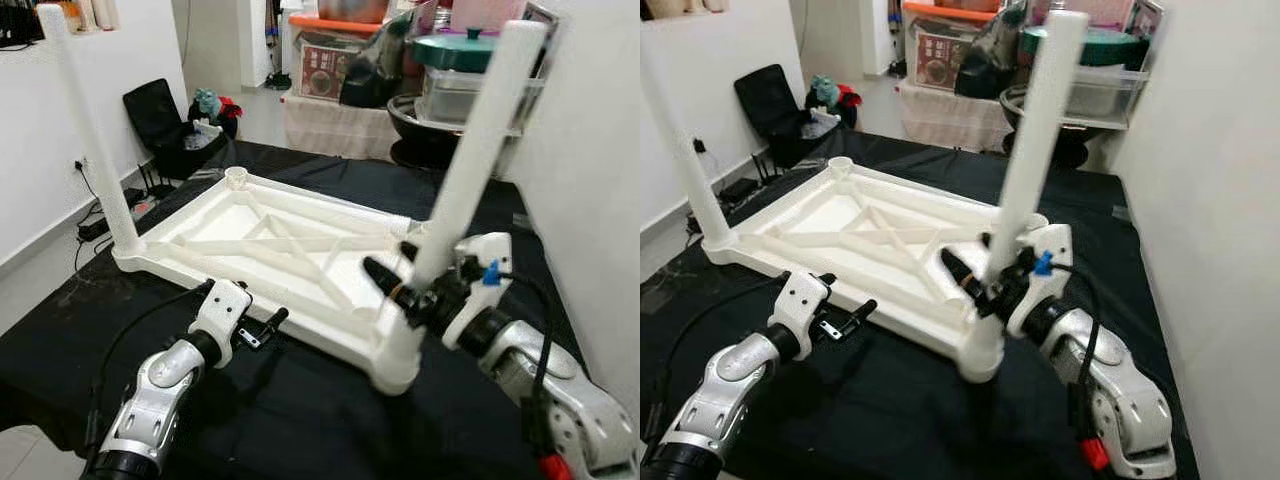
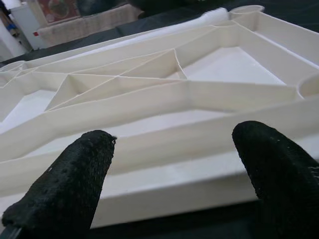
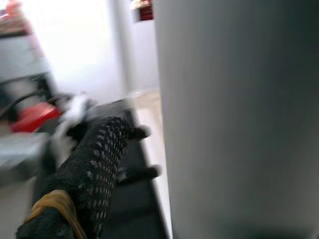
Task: Building children table
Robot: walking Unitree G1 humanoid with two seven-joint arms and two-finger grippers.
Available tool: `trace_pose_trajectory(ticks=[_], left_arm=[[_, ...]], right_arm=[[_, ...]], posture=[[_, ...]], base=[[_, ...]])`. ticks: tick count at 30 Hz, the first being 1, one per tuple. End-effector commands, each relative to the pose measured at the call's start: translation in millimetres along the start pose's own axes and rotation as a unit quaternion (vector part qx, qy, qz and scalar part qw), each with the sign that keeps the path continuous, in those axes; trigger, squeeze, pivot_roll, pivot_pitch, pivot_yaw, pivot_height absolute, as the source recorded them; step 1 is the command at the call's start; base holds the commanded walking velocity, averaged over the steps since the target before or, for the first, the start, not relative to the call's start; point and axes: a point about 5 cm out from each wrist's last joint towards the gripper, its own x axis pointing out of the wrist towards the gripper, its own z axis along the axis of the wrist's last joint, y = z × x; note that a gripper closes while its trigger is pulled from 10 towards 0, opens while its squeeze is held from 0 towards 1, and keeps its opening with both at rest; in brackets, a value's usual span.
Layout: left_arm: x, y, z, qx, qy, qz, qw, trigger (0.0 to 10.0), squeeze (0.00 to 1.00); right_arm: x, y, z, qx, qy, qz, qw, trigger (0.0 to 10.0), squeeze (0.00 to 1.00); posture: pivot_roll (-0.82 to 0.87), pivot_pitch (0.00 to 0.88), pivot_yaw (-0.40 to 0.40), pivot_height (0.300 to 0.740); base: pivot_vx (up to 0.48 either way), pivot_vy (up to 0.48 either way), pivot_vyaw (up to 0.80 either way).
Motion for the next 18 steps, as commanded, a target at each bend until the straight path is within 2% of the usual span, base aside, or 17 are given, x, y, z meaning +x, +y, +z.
trace_pose_trajectory(ticks=[1, 2, 3, 4, 5, 6, 7, 8, 9, 10, 11, 12, 13, 14, 15, 17, 18], left_arm=[[-2.5, 1.1, -2.3, 0.002, 0.005, -0.002, 1.000, 10.0, 0.00], [-3.5, 1.6, -2.9, 0.003, 0.006, 0.000, 1.000, 10.0, 0.00], [-4.2, 1.7, -3.3, 0.003, 0.006, 0.000, 1.000, 10.0, 0.00], [-4.9, 1.6, -3.5, 0.003, 0.007, 0.000, 1.000, 10.0, 0.00], [-4.9, 1.6, -3.5, 0.003, 0.007, 0.000, 1.000, 10.0, 0.00], [-5.4, 1.6, -3.7, 0.003, 0.007, 0.000, 1.000, 10.0, 0.00], [-5.7, 1.4, -3.8, 0.003, 0.007, 0.000, 1.000, 10.0, 0.00], [-5.7, 1.4, -3.8, 0.003, 0.007, 0.000, 1.000, 10.0, 0.00], [-6.0, 1.1, -4.0, 0.003, 0.007, 0.000, 1.000, 10.0, 0.00], [-6.0, 1.1, -4.0, 0.003, 0.007, 0.000, 1.000, 10.0, 0.00], [-5.9, 0.9, -4.1, 0.003, 0.008, -0.001, 1.000, 10.0, 0.00], [-5.9, 0.9, -4.1, 0.003, 0.008, -0.001, 1.000, 10.0, 0.00], [-5.0, -0.1, -4.2, 0.003, 0.008, -0.002, 1.000, 10.0, 0.00], [-5.0, -0.1, -4.2, 0.003, 0.008, -0.002, 1.000, 10.0, 0.00], [-3.6, -1.1, -3.8, 0.002, 0.007, -0.003, 1.000, 10.0, 0.00], [-3.6, -1.1, -3.8, 0.002, 0.007, -0.003, 1.000, 10.0, 0.00], [-2.2, -1.8, -3.1, 0.002, 0.006, -0.005, 1.000, 10.0, 0.00]], right_arm=[[4.2, 4.9, -0.8, -0.003, -0.002, 0.031, 1.000, 10.0, 0.00], [7.8, -5.6, -5.3, 0.003, 0.002, -0.011, 1.000, 0.0, 0.00], [10.1, -12.7, -8.6, 0.007, 0.004, -0.041, 0.999, 0.0, 0.00], [11.5, -25.5, -14.9, 0.005, 0.015, -0.098, 0.995, 0.0, 0.00], [11.5, -25.5, -14.9, 0.005, 0.015, -0.098, 0.995, 0.0, 0.00], [11.7, -33.4, -19.3, 0.003, 0.023, -0.133, 0.991, 0.0, 0.00], [7.1, -52.2, -30.8, 0.008, 0.061, -0.232, 0.971, 0.0, 0.00], [7.1, -52.2, -30.8, 0.008, 0.061, -0.232, 0.971, 0.0, 0.00], [-1.1, -68.3, -40.2, 0.001, 0.094, -0.328, 0.940, 0.0, 0.00], [-1.1, -68.3, -40.2, 0.001, 0.094, -0.328, 0.940, 0.0, 0.00], [-15.4, -82.7, -47.8, 0.012, 0.106, -0.427, 0.898, 0.0, 0.00], [-15.4, -82.7, -47.8, 0.012, 0.106, -0.427, 0.898, 0.0, 0.00], [-38.1, -92.3, -62.3, 0.040, 0.121, -0.533, 0.837, 0.0, 0.00], [-38.1, -92.3, -62.3, 0.040, 0.121, -0.533, 0.837, 0.0, 0.00], [-59.5, -91.1, -77.4, 0.063, 0.133, -0.603, 0.784, 0.0, 0.00], [-59.5, -91.1, -77.4, 0.063, 0.133, -0.603, 0.784, 0.0, 0.00], [-71.9, -80.7, -87.9, 0.082, 0.142, -0.640, 0.751, 0.0, 0.00]], posture=[[0.06, 0.000, -0.099, 0.740], [0.06, 0.000, -0.099, 0.740], [0.06, 0.000, -0.105, 0.740], [0.07, 0.000, -0.105, 0.740], [0.07, 0.000, -0.105, 0.740], [0.07, 0.000, -0.104, 0.740], [0.06, 0.000, -0.101, 0.740], [0.06, 0.000, -0.101, 0.740], [0.06, 0.000, -0.098, 0.740], [0.06, 0.000, -0.098, 0.740], [0.05, 0.000, -0.094, 0.740], [0.05, 0.000, -0.094, 0.740], [0.05, 0.000, -0.090, 0.740], [0.05, 0.000, -0.090, 0.740], [0.05, 0.000, -0.085, 0.740], [0.05, 0.000, -0.085, 0.740], [0.04, 0.000, -0.077, 0.740]], base=[[0.000, 0.000, 0.00], [0.000, 0.000, 0.00], [0.000, 0.000, 0.00], [0.000, 0.000, 0.00], [0.000, 0.000, 0.00], [0.000, 0.000, 0.00], [0.000, 0.000, 0.00], [0.000, 0.000, 0.00], [0.000, 0.000, 0.00], [0.000, 0.000, 0.00], [0.000, 0.000, 0.00], [0.000, 0.000, 0.00], [0.000, 0.000, 0.00], [0.000, 0.000, 0.00], [0.000, 0.000, 0.00], [0.000, 0.000, 0.00], [0.000, 0.000, 0.00]])
